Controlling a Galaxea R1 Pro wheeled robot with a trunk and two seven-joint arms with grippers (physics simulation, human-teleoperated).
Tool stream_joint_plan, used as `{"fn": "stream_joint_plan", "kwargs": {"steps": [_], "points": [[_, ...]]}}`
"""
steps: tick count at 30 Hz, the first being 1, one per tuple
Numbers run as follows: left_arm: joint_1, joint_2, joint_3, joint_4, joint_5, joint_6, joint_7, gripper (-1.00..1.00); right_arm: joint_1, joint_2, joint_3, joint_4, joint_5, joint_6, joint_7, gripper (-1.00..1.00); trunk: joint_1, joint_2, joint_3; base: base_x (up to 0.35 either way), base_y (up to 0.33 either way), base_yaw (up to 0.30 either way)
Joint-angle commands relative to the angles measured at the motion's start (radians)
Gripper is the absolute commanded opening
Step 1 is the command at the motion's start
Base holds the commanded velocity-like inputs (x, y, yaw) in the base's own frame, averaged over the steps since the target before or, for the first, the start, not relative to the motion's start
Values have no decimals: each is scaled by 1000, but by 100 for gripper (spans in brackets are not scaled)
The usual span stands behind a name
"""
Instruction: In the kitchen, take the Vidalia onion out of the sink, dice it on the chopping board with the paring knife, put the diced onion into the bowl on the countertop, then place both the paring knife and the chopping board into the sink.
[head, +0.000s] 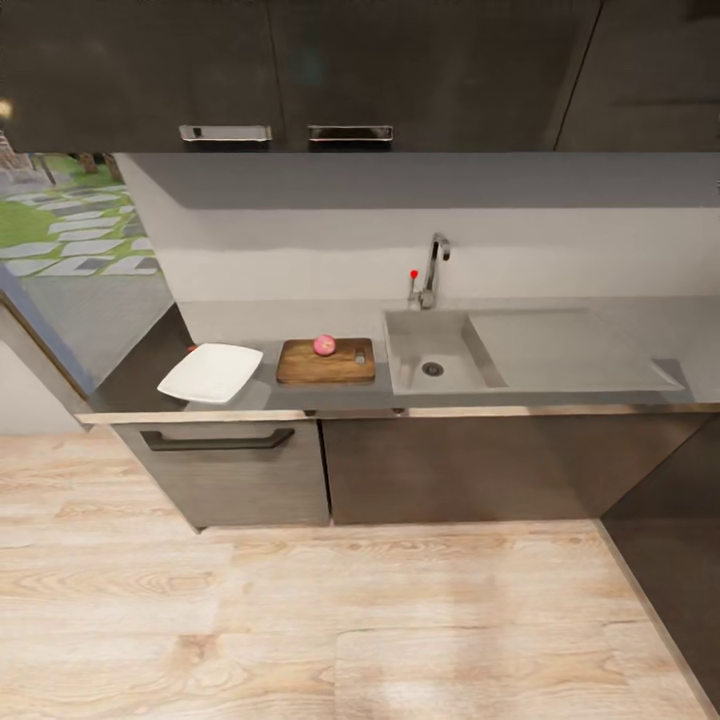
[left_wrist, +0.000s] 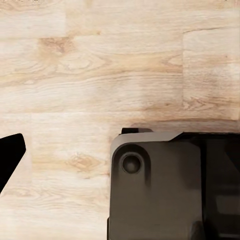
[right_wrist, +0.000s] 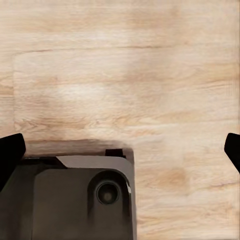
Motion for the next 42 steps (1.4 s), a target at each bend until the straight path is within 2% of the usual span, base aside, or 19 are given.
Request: {"fn": "stream_joint_plan", "kwargs": {"steps": [1,42], "points": [[0,1,-5,-1,11,-5,6,100,1,1,-7,-1,8,-1,2,100,1,-2,0,67,72,0],[0,1,-5,27,11,-6,5,100,1,1,-11,17,8,-2,7,100,1,-2,67,187,235,-17]]}}
